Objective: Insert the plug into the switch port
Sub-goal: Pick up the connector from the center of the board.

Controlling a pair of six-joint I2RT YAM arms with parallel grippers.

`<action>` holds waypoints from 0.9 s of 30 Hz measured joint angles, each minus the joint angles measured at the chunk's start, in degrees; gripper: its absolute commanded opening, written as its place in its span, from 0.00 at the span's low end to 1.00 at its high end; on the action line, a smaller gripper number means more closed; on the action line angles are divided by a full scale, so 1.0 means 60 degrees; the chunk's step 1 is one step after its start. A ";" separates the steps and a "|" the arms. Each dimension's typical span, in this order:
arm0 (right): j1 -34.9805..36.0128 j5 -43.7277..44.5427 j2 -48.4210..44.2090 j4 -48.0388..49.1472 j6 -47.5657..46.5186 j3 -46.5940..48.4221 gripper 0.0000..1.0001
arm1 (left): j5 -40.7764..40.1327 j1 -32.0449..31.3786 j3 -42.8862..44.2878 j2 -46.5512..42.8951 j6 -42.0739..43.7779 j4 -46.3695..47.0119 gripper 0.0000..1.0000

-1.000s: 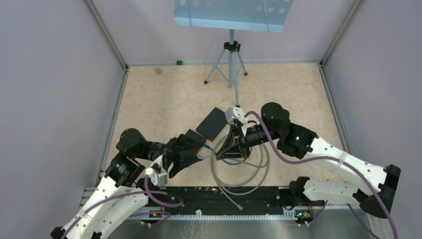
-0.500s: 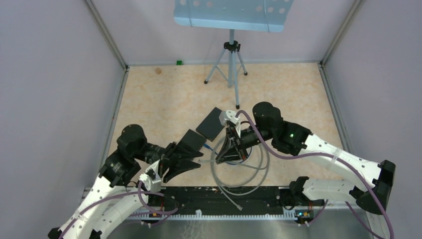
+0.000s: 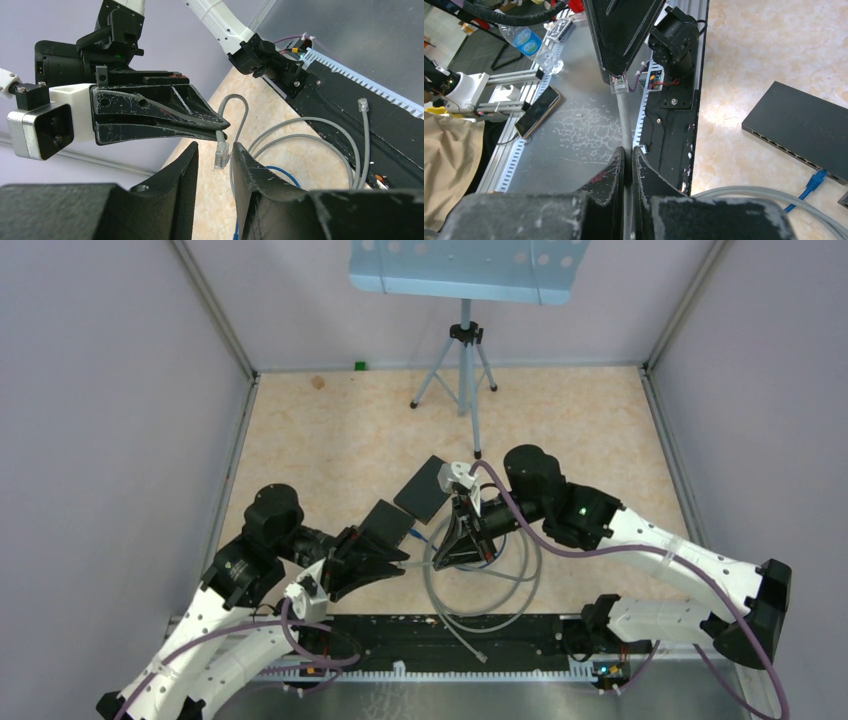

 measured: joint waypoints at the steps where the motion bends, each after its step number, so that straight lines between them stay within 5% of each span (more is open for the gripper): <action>1: 0.0000 0.0000 0.0004 0.0000 0.0004 0.0000 0.00 | 0.0007 0.0000 0.0000 0.0015 0.0004 -0.0004 0.36; 27: 0.0000 -0.0135 0.0004 0.0226 0.0262 0.0000 0.00 | 0.0026 0.0000 0.0204 0.0324 0.0106 -0.0539 0.21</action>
